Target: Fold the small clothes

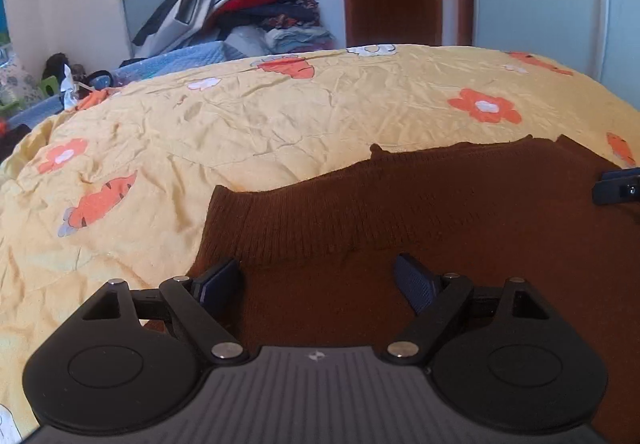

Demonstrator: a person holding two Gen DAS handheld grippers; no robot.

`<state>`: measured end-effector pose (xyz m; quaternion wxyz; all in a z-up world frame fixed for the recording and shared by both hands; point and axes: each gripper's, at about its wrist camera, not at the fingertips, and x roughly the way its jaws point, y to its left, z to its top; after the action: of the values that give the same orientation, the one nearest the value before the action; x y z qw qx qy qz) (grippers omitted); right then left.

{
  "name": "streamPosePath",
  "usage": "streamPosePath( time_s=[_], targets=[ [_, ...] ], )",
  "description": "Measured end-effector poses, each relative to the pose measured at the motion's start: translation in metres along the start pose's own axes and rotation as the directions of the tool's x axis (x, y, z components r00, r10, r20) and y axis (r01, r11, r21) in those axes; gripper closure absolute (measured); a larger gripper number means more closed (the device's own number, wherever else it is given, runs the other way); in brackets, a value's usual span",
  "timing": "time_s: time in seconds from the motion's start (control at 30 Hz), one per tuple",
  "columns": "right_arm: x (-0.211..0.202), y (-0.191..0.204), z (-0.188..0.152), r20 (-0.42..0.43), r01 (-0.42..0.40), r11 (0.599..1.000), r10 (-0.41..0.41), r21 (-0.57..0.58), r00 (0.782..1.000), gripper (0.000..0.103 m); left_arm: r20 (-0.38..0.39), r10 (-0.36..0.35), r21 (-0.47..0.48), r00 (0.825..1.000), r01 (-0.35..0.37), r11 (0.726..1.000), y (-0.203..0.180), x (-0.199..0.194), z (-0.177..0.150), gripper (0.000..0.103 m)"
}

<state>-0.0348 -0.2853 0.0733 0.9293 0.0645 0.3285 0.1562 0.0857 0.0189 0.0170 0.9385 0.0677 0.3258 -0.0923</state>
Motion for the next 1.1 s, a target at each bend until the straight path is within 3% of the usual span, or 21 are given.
streamPosePath(
  time_s=[0.1, 0.17, 0.2, 0.23, 0.3, 0.37, 0.4, 0.47, 0.53, 0.67, 0.73, 0.87, 0.93, 0.97, 1.03, 1.1],
  targets=[
    [-0.012, -0.025, -0.005, 0.045, -0.062, 0.992, 0.057, 0.110, 0.997, 0.047, -0.017, 0.027, -0.039, 1.000, -0.027, 0.999, 0.007, 0.001, 0.002, 0.015],
    [-0.017, -0.018, -0.002, 0.025, -0.026, 0.994, 0.023, 0.102, 0.999, 0.046, -0.031, 0.096, -0.030, 0.995, -0.097, 0.995, -0.002, -0.009, 0.003, 0.015],
    [-0.021, -0.010, -0.001, 0.007, 0.016, 0.995, -0.017, 0.097, 1.000, 0.041, -0.030, 0.106, -0.017, 0.994, -0.107, 0.994, -0.009, -0.018, 0.002, 0.016],
    [-0.028, 0.000, -0.001, 0.004, 0.042, 0.995, -0.043, 0.096, 0.999, 0.037, -0.018, 0.077, -0.004, 0.997, -0.077, 0.997, -0.016, -0.029, 0.000, 0.016],
    [-0.044, 0.023, -0.007, 0.043, 0.014, 0.999, -0.015, 0.039, 0.999, 0.024, 0.016, -0.002, 0.014, 1.000, 0.002, 1.000, -0.031, -0.051, -0.010, 0.016],
    [-0.051, 0.043, -0.016, 0.053, 0.000, 0.999, 0.002, -0.041, 0.999, 0.008, 0.006, -0.032, 0.065, 0.999, 0.031, 0.997, -0.046, -0.056, -0.021, 0.015],
    [-0.051, 0.050, -0.023, 0.031, 0.014, 0.997, -0.011, -0.079, 0.999, 0.006, 0.001, -0.021, 0.102, 1.000, 0.021, 0.995, -0.052, -0.055, -0.028, 0.015],
    [-0.039, 0.054, -0.043, -0.050, 0.065, 0.985, -0.073, -0.158, 0.996, 0.006, 0.063, -0.021, 0.131, 0.998, 0.013, 0.991, -0.050, -0.056, -0.042, 0.015],
    [-0.046, 0.059, -0.063, -0.004, 0.086, 0.955, -0.091, -0.286, 0.996, 0.006, 0.070, -0.041, 0.103, 0.997, 0.034, 0.994, -0.040, -0.054, -0.045, 0.015],
    [-0.060, 0.058, -0.064, -0.024, 0.104, 0.952, -0.115, -0.288, 0.993, 0.003, 0.003, 0.020, 0.056, 1.000, -0.021, 0.998, -0.041, -0.065, -0.034, 0.015],
    [-0.071, 0.067, -0.057, -0.036, 0.138, 0.953, -0.153, -0.270, 0.988, 0.006, -0.004, -0.004, 0.053, 1.000, 0.004, 0.999, -0.050, -0.081, -0.034, 0.015],
    [-0.082, 0.099, -0.058, -0.015, 0.047, 0.953, -0.054, -0.300, 0.998, 0.002, -0.015, -0.110, 0.069, 0.994, 0.110, 0.991, -0.076, -0.102, -0.050, 0.015],
    [-0.069, 0.115, -0.067, -0.054, 0.047, 0.927, -0.073, -0.372, 0.996, 0.002, -0.009, -0.078, 0.169, 0.997, 0.078, 0.983, -0.092, -0.101, -0.067, 0.015],
    [-0.059, 0.118, -0.074, -0.089, 0.061, 0.912, -0.106, -0.406, 0.990, 0.001, 0.038, -0.071, 0.200, 0.997, 0.062, 0.978, -0.095, -0.104, -0.075, 0.015],
    [-0.056, 0.103, -0.085, -0.079, 0.031, 0.941, -0.061, -0.337, 0.995, 0.000, 0.048, -0.082, 0.209, 0.995, 0.070, 0.975, -0.090, -0.104, -0.079, 0.015],
    [-0.062, 0.095, -0.084, -0.078, 0.017, 0.945, -0.045, -0.328, 0.996, 0.000, 0.016, -0.082, 0.174, 0.996, 0.078, 0.982, -0.083, -0.105, -0.075, 0.015]
  ],
)
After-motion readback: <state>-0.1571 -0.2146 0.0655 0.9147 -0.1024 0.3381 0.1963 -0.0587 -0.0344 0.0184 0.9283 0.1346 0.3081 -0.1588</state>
